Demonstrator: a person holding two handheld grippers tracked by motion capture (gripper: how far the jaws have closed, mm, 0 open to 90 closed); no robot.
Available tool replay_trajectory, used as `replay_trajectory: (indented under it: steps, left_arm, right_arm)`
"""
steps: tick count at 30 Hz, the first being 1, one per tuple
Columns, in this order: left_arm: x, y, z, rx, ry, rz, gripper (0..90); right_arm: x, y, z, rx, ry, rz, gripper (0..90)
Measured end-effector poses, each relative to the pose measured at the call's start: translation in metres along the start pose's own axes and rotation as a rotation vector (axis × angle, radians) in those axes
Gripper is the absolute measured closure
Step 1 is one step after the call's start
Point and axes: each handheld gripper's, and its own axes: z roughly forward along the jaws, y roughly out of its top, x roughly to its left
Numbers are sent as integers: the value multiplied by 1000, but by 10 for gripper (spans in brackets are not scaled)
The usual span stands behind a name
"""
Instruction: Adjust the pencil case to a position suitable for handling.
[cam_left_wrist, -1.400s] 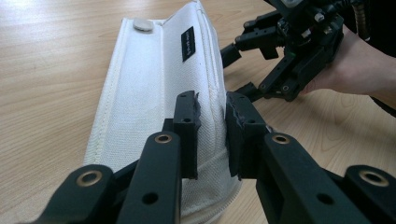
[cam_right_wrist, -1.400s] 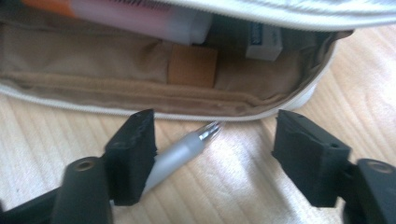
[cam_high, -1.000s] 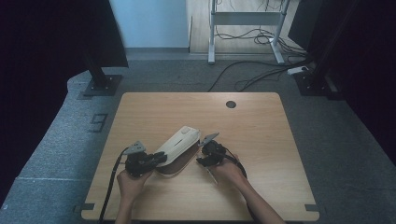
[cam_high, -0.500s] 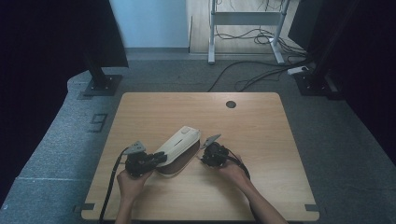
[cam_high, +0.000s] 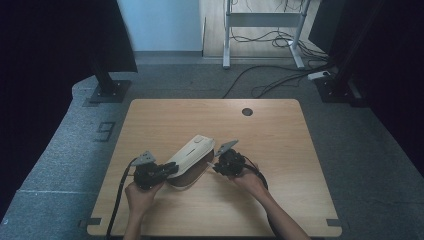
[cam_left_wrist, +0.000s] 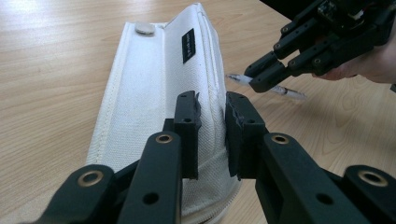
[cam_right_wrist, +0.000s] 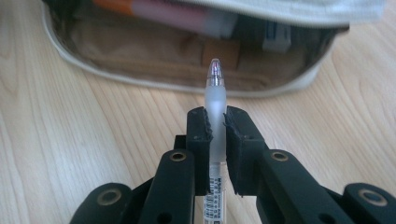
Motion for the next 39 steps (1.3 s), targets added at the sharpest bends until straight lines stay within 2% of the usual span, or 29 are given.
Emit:
replay_trajectory:
  steps: [14, 20, 30, 34, 36, 37, 39]
  left_arm:
    - [-2, 1, -3, -15, -3, -1, 760]
    - [-3, 2, -4, -18, -2, 4, 762]
    - [-3, 1, -2, -3, -8, 3, 760]
    - [-3, 1, 0, 0, -15, 2, 759]
    - [-3, 1, 0, 1, -11, 5, 759]
    - [-3, 1, 0, 1, -11, 4, 759]
    - [-3, 1, 0, 1, -10, 4, 759]
  right_arm:
    - [9, 28, 30, -10, 43, -11, 786]
    - [13, 37, 38, -23, 39, -21, 786]
    - [17, 40, 48, -46, 30, -26, 784]
    - [16, 39, 52, -59, 33, -10, 776]
    - [15, 38, 53, -73, 39, 5, 744]
    - [15, 38, 53, -70, 37, 8, 687]
    - [14, 37, 51, -70, 38, 8, 632]
